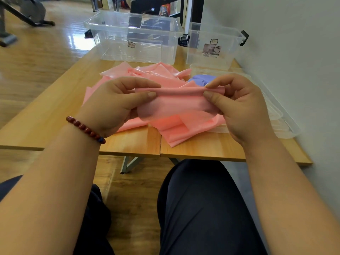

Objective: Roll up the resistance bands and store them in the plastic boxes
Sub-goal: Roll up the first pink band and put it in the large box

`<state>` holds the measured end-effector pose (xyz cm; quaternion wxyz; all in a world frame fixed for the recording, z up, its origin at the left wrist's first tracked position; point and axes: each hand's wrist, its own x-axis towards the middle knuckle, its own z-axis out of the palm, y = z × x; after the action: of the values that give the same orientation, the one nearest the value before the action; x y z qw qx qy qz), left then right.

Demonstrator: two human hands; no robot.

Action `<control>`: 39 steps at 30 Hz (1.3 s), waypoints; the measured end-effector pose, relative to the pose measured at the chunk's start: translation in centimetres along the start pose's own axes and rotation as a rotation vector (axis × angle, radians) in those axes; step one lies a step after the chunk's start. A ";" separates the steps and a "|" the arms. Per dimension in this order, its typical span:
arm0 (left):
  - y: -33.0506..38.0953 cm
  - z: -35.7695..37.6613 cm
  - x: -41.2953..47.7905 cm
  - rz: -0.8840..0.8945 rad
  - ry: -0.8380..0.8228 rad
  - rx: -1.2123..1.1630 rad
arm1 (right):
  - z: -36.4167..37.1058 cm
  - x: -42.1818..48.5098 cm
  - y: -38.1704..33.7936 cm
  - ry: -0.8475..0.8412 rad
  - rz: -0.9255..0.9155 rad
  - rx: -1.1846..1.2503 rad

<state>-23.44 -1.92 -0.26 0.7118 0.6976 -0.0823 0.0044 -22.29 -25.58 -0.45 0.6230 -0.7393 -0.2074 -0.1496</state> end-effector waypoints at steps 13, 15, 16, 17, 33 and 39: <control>0.1 0.3 -0.3 0.042 0.052 0.028 | 0.1 0.3 0.4 -0.001 0.017 -0.003; 0.1 0.3 -0.2 0.055 0.068 0.032 | 0.2 0.4 0.1 -0.001 -0.025 -0.009; 0.0 0.3 -0.1 0.061 0.068 0.034 | 0.2 0.5 -0.1 -0.011 -0.041 -0.010; -0.1 0.2 0.0 0.066 0.069 0.040 | 0.2 0.5 -0.3 -0.019 -0.047 -0.022; -0.2 1.2 -0.1 0.204 0.165 0.164 | 0.4 0.8 0.1 0.000 -0.004 -0.031; -0.8 1.1 0.2 0.138 0.170 0.108 | 0.6 1.0 0.5 -0.005 0.087 0.013</control>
<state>-23.25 -3.08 -0.97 0.6754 0.7248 -0.0692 0.1169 -21.14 -24.98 -0.51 0.6332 -0.7438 -0.1777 -0.1191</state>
